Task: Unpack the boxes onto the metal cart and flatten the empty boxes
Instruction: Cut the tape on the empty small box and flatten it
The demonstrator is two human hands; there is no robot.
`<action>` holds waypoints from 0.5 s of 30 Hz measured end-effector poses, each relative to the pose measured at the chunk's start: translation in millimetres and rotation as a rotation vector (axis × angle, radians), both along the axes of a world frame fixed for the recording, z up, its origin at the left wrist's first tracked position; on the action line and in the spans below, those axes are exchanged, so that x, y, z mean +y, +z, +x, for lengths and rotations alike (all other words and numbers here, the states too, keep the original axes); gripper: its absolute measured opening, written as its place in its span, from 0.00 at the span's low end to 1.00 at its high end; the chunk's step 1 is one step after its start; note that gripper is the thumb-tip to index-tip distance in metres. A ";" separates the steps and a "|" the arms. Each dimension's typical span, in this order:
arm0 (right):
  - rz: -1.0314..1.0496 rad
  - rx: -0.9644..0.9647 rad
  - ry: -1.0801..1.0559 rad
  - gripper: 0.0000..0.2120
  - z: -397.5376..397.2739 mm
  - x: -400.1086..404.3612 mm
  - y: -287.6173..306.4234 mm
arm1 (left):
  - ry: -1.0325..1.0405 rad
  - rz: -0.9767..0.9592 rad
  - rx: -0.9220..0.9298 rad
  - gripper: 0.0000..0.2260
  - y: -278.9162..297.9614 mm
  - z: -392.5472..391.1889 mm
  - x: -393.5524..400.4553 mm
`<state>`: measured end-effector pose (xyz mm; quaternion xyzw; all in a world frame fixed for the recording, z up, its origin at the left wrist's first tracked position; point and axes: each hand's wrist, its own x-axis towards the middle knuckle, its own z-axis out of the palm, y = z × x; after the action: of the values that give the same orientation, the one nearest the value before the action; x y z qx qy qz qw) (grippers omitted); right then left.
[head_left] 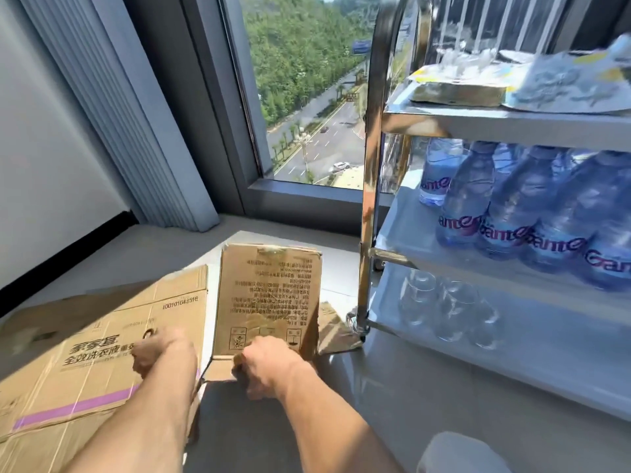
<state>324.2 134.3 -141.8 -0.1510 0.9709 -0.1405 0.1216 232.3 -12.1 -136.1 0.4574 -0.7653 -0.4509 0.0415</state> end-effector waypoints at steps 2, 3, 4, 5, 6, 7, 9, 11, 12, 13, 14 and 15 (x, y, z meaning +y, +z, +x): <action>0.080 -0.199 -0.009 0.24 1.4 -1.7 -2.2 | -0.043 -0.005 0.088 0.19 5.8 -5.1 13.2; 0.060 -0.312 -0.041 0.30 1.7 -0.9 -5.4 | -0.081 -0.029 0.154 0.18 2.9 -9.4 16.1; -0.007 -0.437 -0.110 0.35 1.7 1.3 -8.7 | -0.113 -0.015 0.185 0.18 8.0 -7.2 22.4; -0.091 -0.536 -0.185 0.39 3.1 2.4 -9.8 | -0.149 0.015 0.184 0.21 9.1 -6.1 26.8; -0.146 -0.556 -0.245 0.41 5.9 3.2 -10.0 | -0.212 0.029 0.155 0.23 7.7 -5.0 31.5; -0.141 -0.495 -0.266 0.40 8.0 4.5 -9.7 | -0.289 0.031 0.113 0.26 0.4 -6.6 31.0; -0.061 -0.163 -0.224 0.28 9.9 6.0 -13.8 | -0.397 0.067 0.031 0.30 -11.6 -6.5 31.8; -0.131 0.176 -0.267 0.15 8.6 8.7 -15.7 | -0.472 0.092 0.007 0.29 -16.8 -2.3 37.3; -0.177 0.312 -0.289 0.11 6.4 10.1 -13.9 | -0.490 0.086 0.014 0.27 -18.4 -1.5 39.8; -0.182 0.459 -0.297 0.08 1.8 12.3 -11.4 | -0.493 0.064 0.028 0.25 -20.5 -2.4 42.1; -0.163 0.620 -0.310 0.06 -5.5 12.5 -11.5 | -0.481 0.044 0.043 0.22 -23.0 -3.2 43.3; -0.187 0.764 -0.361 0.06 -14.5 13.0 -9.9 | -0.465 0.018 0.069 0.20 -24.3 -4.7 44.9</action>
<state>309.7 147.3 -151.7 -0.0305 0.9402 -0.1809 -0.2871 227.6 32.8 -160.4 0.2533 -0.8442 -0.4706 -0.0414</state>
